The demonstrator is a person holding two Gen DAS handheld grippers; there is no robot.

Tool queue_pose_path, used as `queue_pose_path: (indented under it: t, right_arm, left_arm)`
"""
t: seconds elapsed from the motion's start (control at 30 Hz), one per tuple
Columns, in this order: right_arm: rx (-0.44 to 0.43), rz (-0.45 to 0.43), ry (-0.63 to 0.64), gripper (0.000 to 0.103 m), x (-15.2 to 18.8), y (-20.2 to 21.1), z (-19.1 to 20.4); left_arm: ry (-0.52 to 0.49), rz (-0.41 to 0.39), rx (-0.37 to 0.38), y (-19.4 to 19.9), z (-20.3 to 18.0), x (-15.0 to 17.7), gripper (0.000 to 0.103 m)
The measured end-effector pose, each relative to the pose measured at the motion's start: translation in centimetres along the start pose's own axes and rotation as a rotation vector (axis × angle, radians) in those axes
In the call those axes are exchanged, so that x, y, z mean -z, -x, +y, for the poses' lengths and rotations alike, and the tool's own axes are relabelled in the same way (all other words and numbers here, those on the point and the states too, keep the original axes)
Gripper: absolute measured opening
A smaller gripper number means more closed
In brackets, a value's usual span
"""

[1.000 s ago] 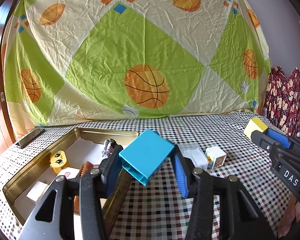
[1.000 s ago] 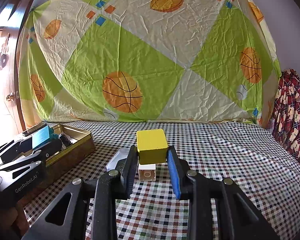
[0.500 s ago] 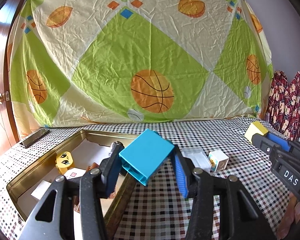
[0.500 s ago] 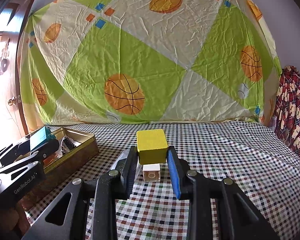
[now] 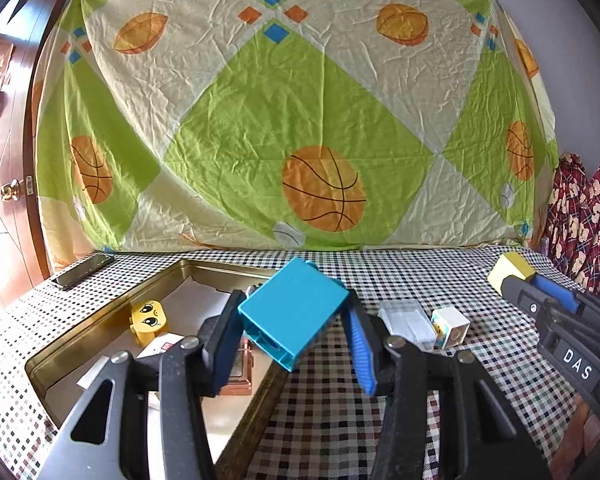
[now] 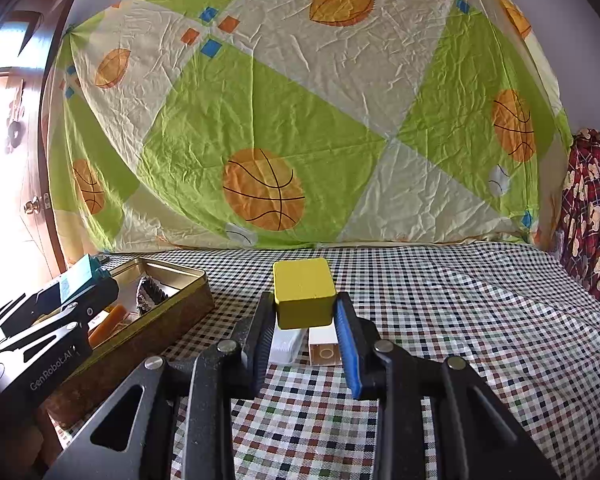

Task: Organize rigid objects
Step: 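Carry the cyan block with the left tool while the right tool carries the yellow cube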

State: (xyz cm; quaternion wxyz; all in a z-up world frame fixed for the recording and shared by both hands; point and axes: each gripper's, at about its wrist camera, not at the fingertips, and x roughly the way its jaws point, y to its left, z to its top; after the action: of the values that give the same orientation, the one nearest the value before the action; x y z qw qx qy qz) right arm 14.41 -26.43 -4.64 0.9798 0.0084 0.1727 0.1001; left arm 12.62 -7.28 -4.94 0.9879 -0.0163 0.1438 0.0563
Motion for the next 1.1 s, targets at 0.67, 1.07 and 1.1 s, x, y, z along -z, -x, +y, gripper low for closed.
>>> queue_pose_path:
  t: [0.67, 1.07, 1.1]
  right_arm:
    - [-0.061, -0.049, 0.035, 0.032, -0.2, -0.2, 3.3]
    - [-0.106, -0.045, 0.048, 0.032, -0.2, -0.6, 5.3]
    - [-0.109, -0.044, 0.05, 0.032, -0.1, -0.6, 5.5]
  left_arm:
    - [0.035, -0.073, -0.012, 1.7, 2.6, -0.1, 0.048]
    - [0.042, -0.121, -0.036, 2.8, 4.3, -0.2, 0.048]
    - [0.046, -0.122, -0.036, 2.8, 4.5, -0.2, 0.048]
